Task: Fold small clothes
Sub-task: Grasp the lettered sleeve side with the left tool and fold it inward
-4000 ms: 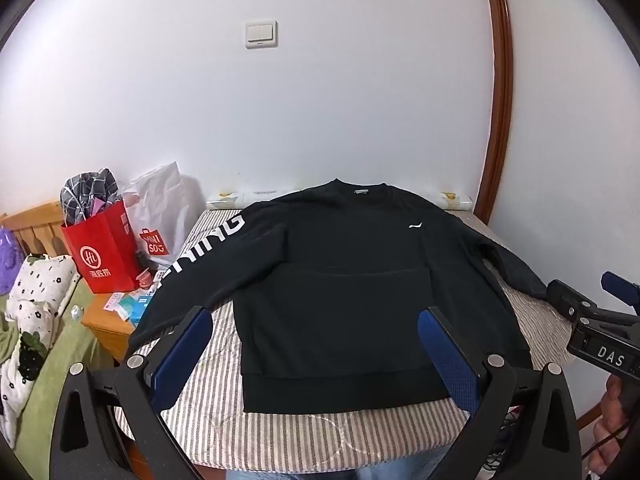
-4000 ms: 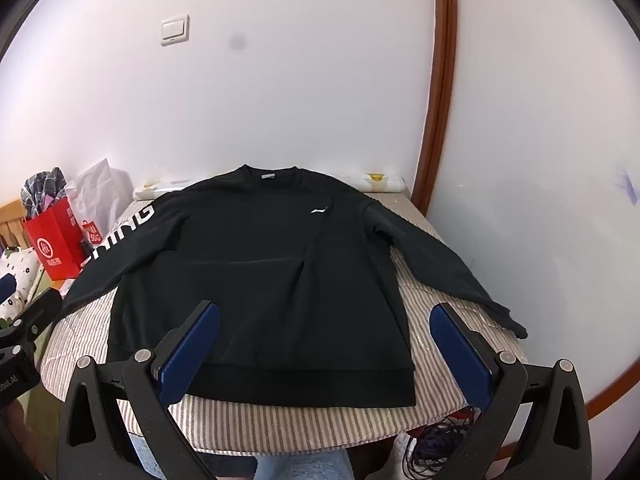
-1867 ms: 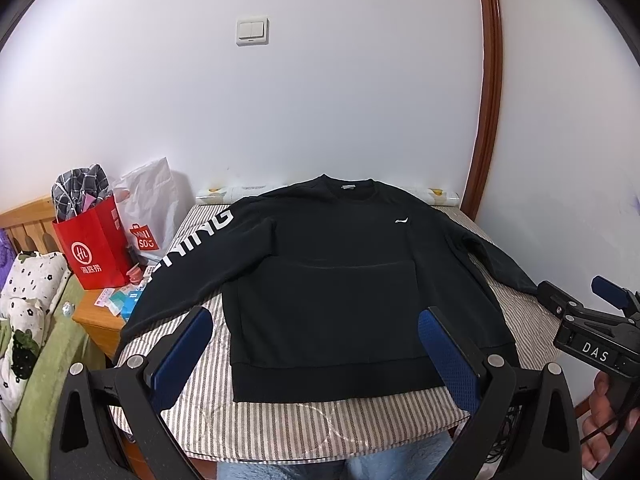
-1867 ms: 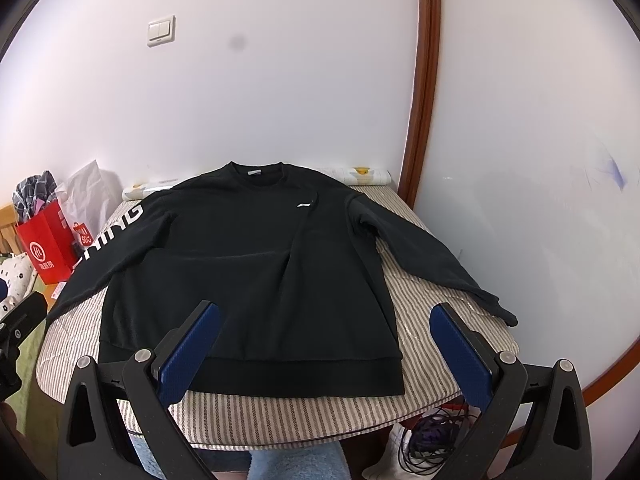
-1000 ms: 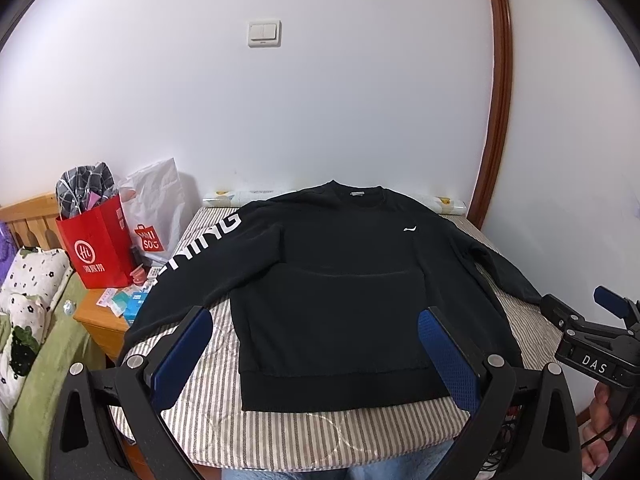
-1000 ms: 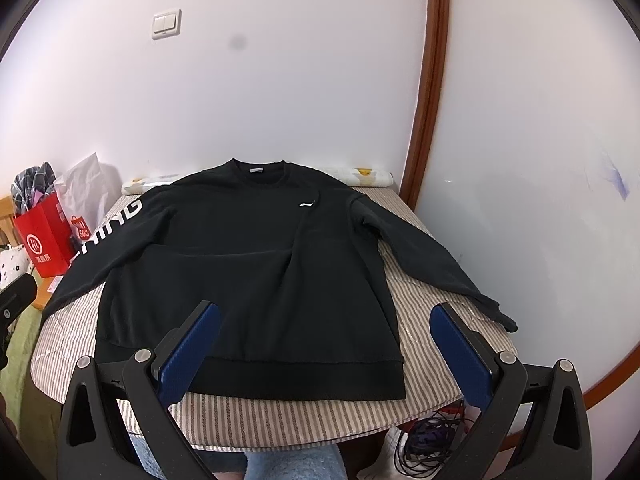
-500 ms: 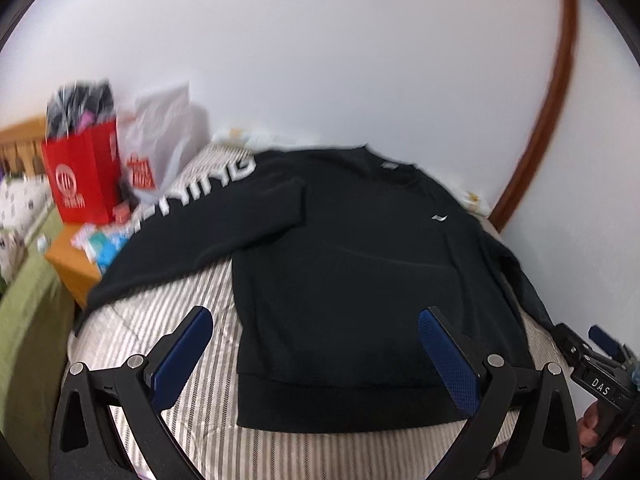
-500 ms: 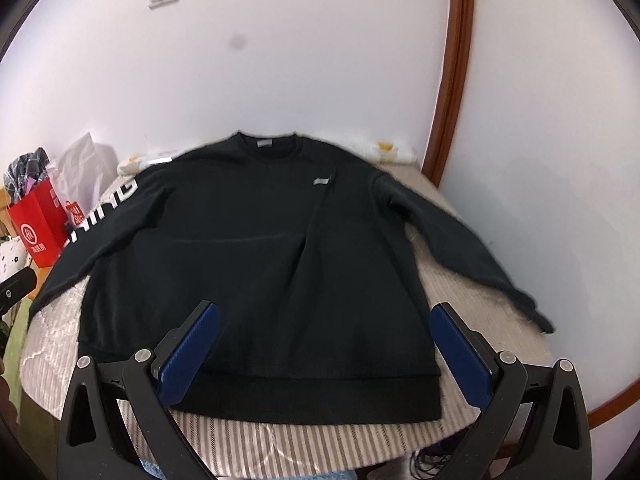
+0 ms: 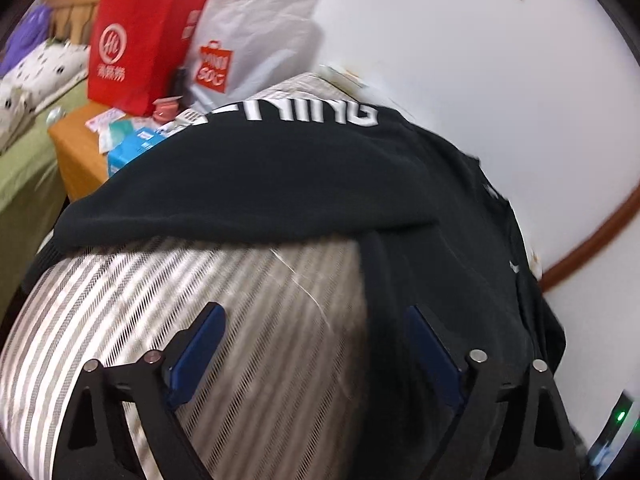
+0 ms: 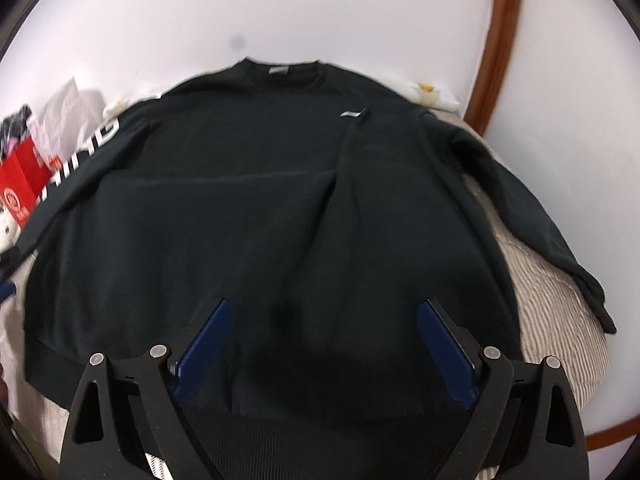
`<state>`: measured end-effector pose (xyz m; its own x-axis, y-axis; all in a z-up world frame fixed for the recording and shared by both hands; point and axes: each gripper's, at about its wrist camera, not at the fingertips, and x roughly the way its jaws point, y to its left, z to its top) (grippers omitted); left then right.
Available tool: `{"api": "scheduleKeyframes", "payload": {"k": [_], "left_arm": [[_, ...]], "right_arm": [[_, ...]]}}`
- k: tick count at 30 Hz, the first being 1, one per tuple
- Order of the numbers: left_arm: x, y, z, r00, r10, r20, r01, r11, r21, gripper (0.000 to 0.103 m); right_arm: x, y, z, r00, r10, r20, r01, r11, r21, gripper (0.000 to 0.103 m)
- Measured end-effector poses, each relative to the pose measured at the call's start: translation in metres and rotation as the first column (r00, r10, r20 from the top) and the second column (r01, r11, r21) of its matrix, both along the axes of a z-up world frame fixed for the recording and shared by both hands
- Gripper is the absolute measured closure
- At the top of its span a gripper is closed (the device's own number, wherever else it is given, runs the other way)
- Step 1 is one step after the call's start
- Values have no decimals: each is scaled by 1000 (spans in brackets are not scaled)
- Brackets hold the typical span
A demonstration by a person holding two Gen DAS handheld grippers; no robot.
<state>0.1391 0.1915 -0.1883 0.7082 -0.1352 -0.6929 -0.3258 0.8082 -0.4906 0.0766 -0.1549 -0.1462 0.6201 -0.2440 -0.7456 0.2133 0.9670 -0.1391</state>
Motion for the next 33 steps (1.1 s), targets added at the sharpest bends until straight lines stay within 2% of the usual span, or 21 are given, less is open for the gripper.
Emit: {"api": "scheduleKeyframes", "payload": {"k": [3,6,8,12,13,14,16,17,19,20,23,26,30,33], "left_arm": [[6,13,-3,999,32,41,-31,999,-24,19],[15,25,-6,996,72,52,-69,997,-46,21],[24,31,-8,993,108,51,-105,993,-44,30],[37,36,-7,989,147,20,-147,989,-3,35],[41,35,-6,989,150,-2,-150,988,29,45],[47,35,-5,986,161,-35,-158,985,73,64],[52,37,-5,980,184,-80,-172,976,133,83],[54,38,-3,980,180,-86,-168,976,138,91],[57,36,7,984,162,-80,-149,978,148,94],[58,30,19,986,154,-66,-139,971,192,95],[64,13,52,994,109,-5,-105,964,244,96],[80,-20,94,997,20,70,-41,951,307,97],[111,-78,135,985,-110,135,57,935,349,97],[130,-128,148,964,-217,155,146,916,374,97]], "right_arm": [[8,4,-10,1000,23,-20,-23,1000,-2,10],[13,6,-16,998,57,-27,-54,995,79,10],[16,11,-16,997,79,-20,-77,993,92,10],[22,18,-14,996,93,-14,-93,996,17,10],[22,18,-13,995,95,-14,-95,995,4,10],[23,18,-13,995,97,-12,-97,995,-13,10],[24,14,-13,995,97,-12,-97,995,-16,10],[24,10,-13,995,97,-10,-97,995,-11,10],[23,1,-10,996,87,0,-87,996,0,10],[22,-3,-9,996,83,10,-83,997,6,10],[15,-16,1,996,82,40,-83,996,27,10],[10,-28,13,995,58,76,-59,998,14,10],[-1,-47,24,994,21,105,-21,1000,0,10],[-17,-64,28,992,-18,122,21,1000,-23,10]]}}
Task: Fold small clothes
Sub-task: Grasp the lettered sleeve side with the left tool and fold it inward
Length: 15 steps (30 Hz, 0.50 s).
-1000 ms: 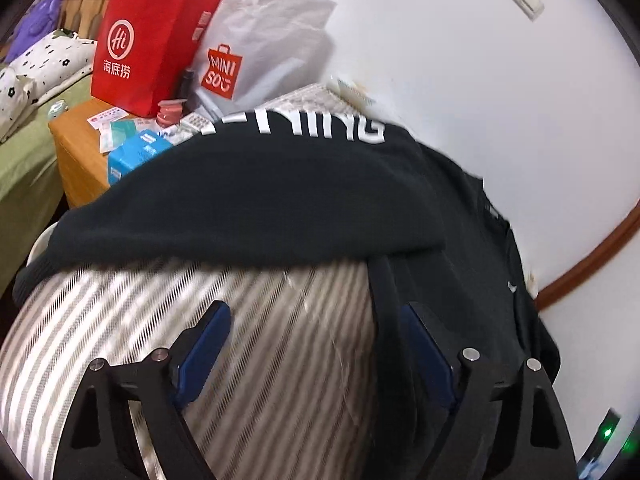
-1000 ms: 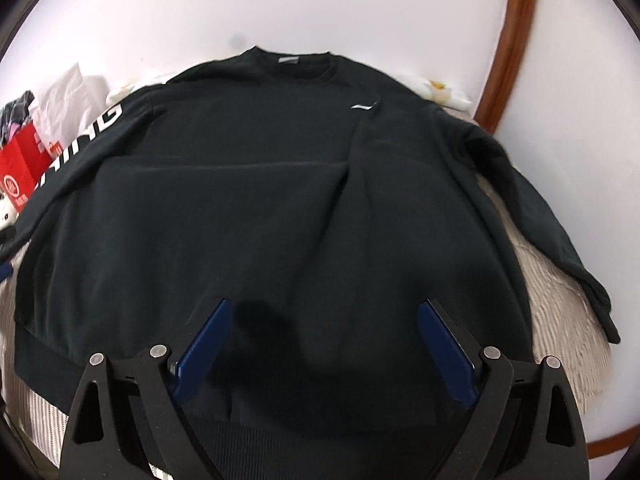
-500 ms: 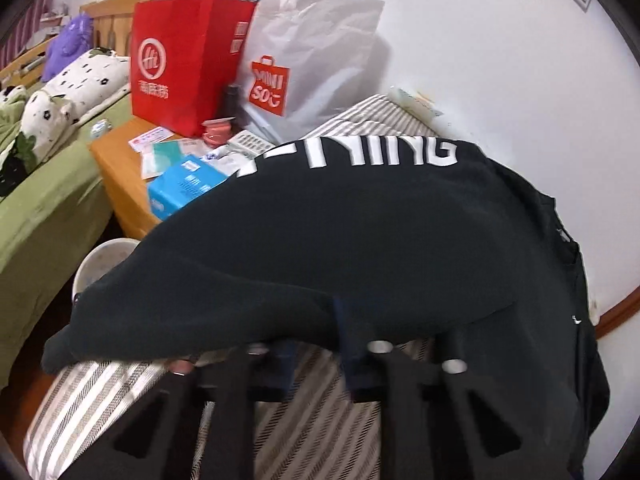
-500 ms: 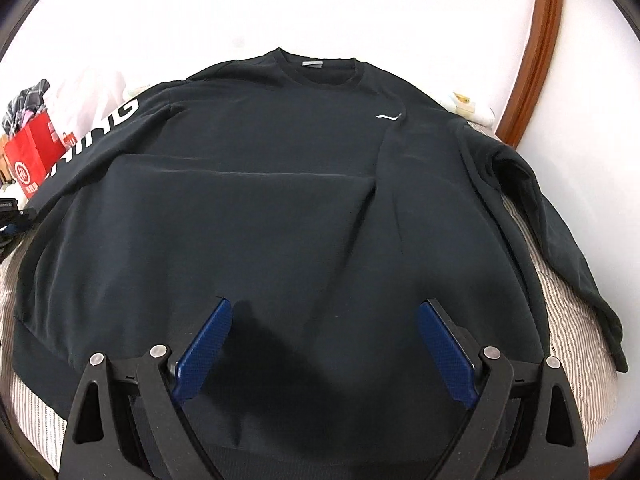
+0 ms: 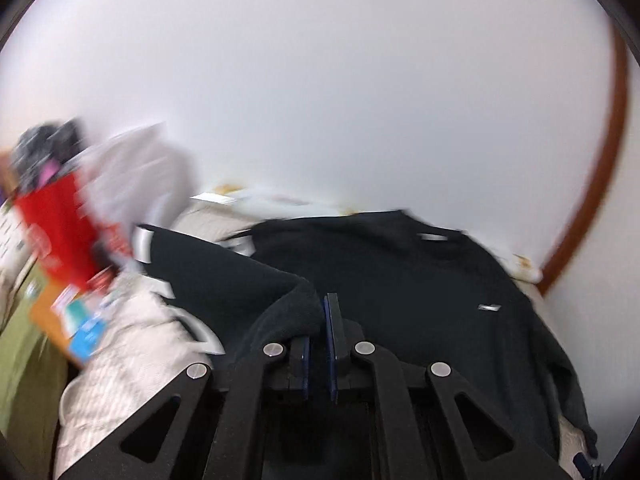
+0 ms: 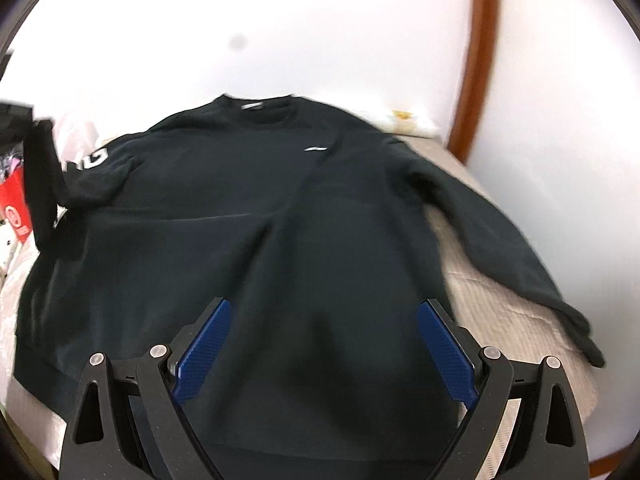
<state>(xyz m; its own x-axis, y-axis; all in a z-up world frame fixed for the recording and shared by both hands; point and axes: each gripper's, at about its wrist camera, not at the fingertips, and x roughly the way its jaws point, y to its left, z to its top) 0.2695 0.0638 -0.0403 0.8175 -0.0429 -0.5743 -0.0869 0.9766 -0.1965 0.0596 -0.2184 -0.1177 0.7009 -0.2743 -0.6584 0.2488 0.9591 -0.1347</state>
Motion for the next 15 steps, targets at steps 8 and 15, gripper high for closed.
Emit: {"api": "scheduleKeyframes", "payload": {"k": [8,15], "left_arm": [[33,-123,-21,967,-250,-40,250,968,7,96],[36,-164,-66,873,-441,-207,425,897,-119,51]], "right_arm": [[-43,-53,-6,989,-142,-35,142,990,-7,10],[-50,-62,-13,984,-167,-64,168,986,8,10]]}}
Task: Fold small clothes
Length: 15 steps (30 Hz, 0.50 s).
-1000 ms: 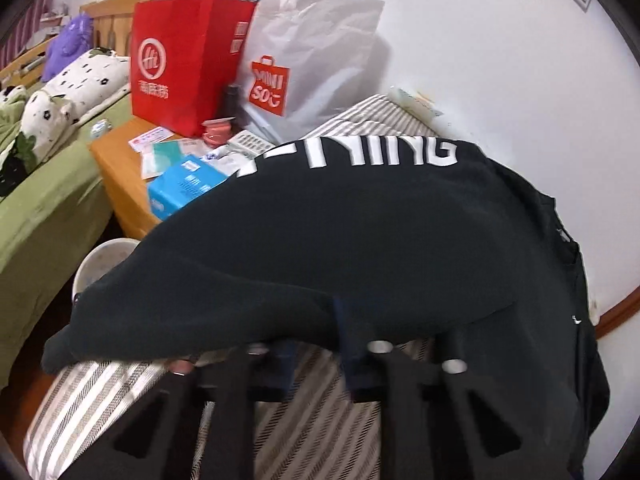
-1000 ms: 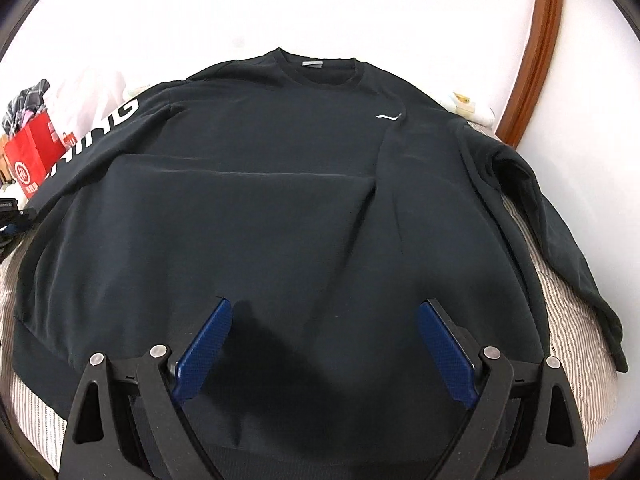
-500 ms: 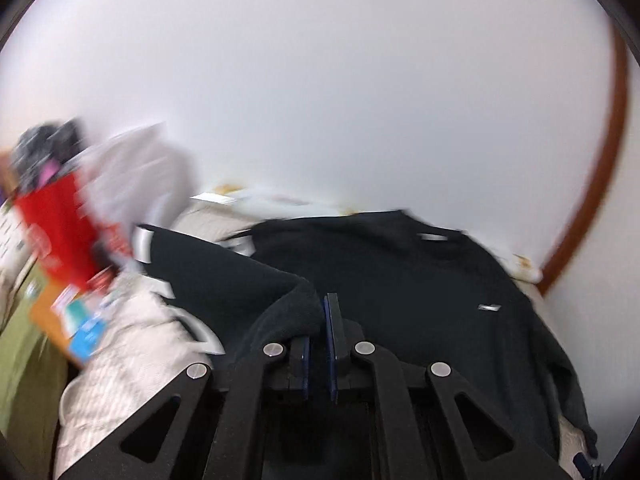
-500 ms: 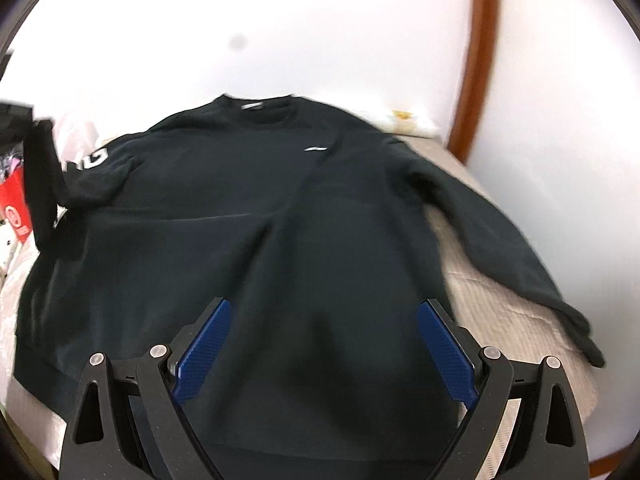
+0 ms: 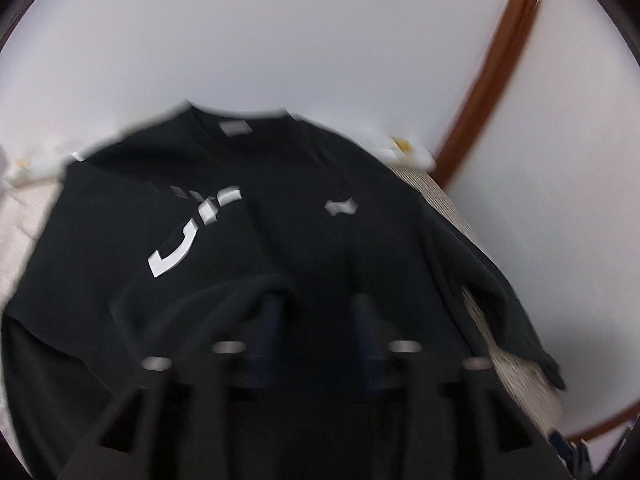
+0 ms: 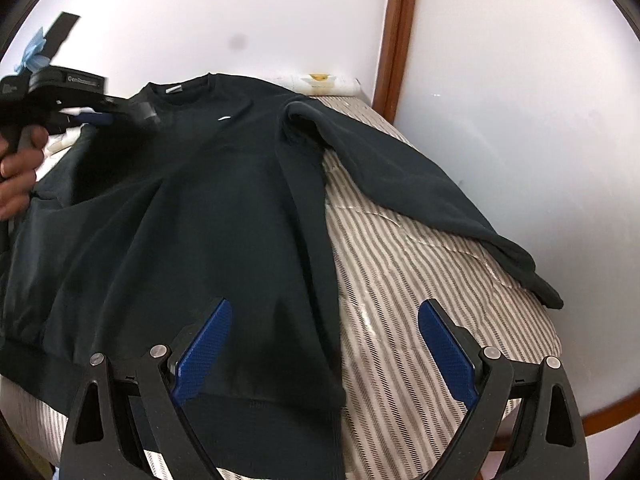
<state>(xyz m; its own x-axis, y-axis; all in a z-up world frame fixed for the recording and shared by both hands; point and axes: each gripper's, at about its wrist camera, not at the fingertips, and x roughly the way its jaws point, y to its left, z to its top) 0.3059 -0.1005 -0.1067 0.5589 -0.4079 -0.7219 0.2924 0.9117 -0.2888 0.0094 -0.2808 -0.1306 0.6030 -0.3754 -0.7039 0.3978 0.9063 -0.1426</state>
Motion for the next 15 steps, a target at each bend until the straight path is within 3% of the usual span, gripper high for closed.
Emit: {"api": "scheduleKeyframes", "payload": {"k": [1,4,9,11,12,15], "left_arm": [[-7,3,0,1000,-3,5,3,1000,-13,47],[-23,21,5,999,-7,35,8,1000,-13,47],[-46,103,18,994,84,66,-79,994,-72,40],[-48,134,19,983,160,89,-158,987,-24,38],[-50,152,17,971,217,104,-221,975,34,38],[-47,197,3,931,344,124,-361,917,168,38]], "right_arm": [[3,4,2,1000,13,6,-13,1000,2,10],[9,20,7,998,60,14,-60,998,-7,10],[42,61,18,985,172,27,-171,985,-34,10],[62,79,22,973,228,36,-227,973,-33,10],[72,87,24,967,251,34,-250,968,-33,10],[108,121,26,945,326,28,-325,945,-49,10]]}}
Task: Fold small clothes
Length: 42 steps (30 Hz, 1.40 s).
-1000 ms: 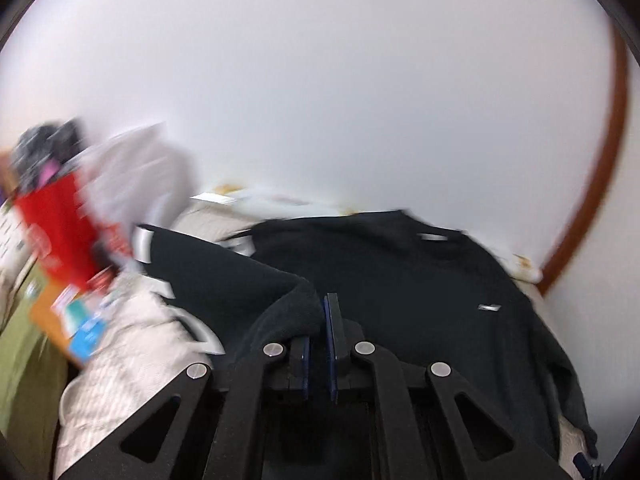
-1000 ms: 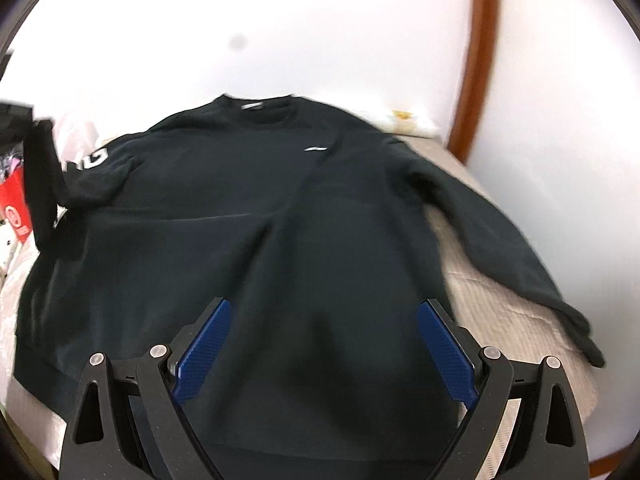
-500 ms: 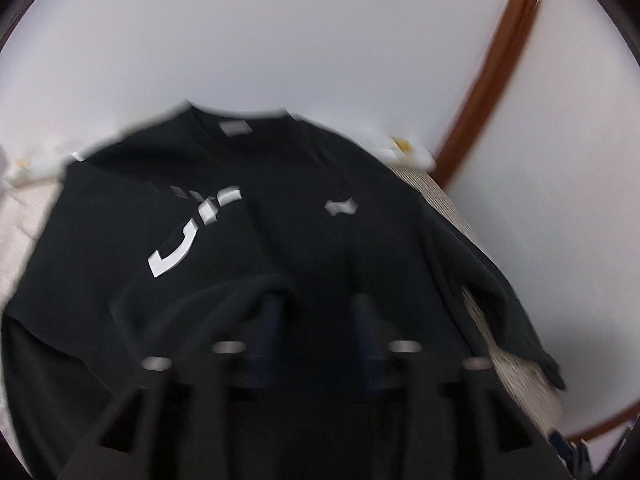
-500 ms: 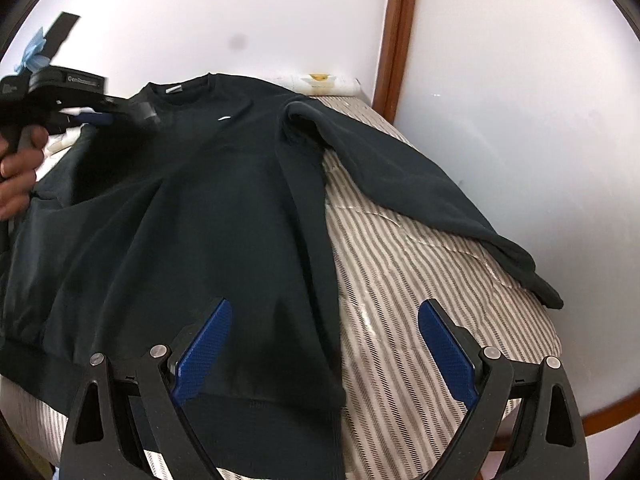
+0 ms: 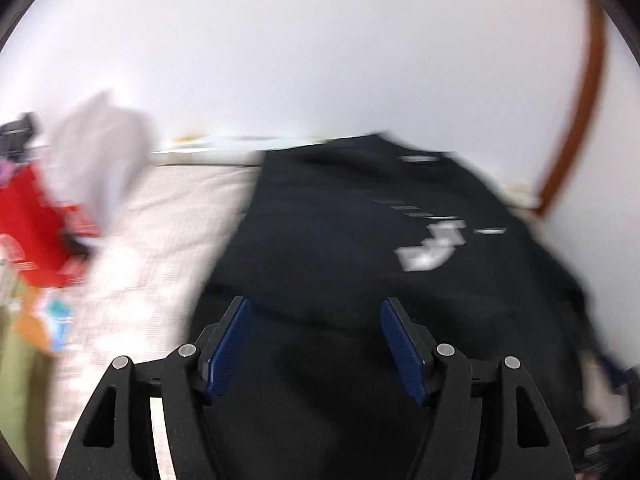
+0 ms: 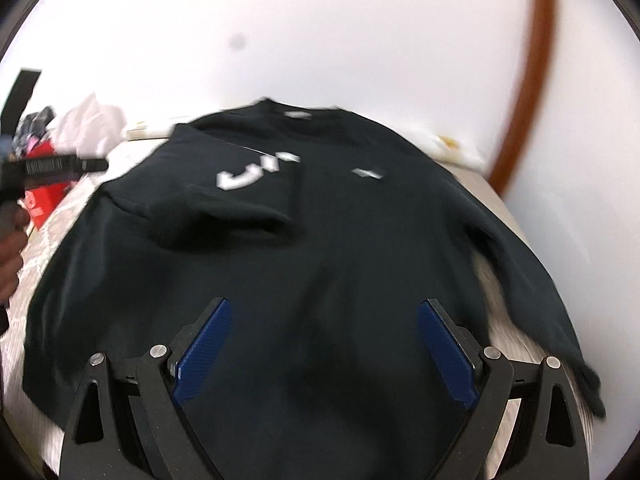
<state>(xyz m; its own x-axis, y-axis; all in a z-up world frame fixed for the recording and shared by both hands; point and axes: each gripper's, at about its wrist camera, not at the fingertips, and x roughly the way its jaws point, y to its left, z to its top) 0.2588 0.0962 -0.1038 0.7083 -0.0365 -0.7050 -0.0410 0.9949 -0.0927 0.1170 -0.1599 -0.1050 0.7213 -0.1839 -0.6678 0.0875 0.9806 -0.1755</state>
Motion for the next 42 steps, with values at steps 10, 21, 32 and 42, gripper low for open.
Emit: {"api": "scheduleKeyframes", "payload": {"k": [10,21,32,42], "left_arm": [[50,65,-57,983,145,-115,-135,987,90,38],[75,62,-83,986,127,-105,-127,992,7,40],[72,66,-85,986,128,-103,-132,991,-30,38],[72,68,-84,987,125,-98,-129,991,-38,38]], "right_arm": [[119,98,-31,977,200,-75,-204,978,-47,10],[156,72,-32,974,224,-39,-222,974,36,91],[101,-142,3,945,-328,-3,322,926,196,71],[109,-118,-11,971,-237,14,235,967,95,33]]}}
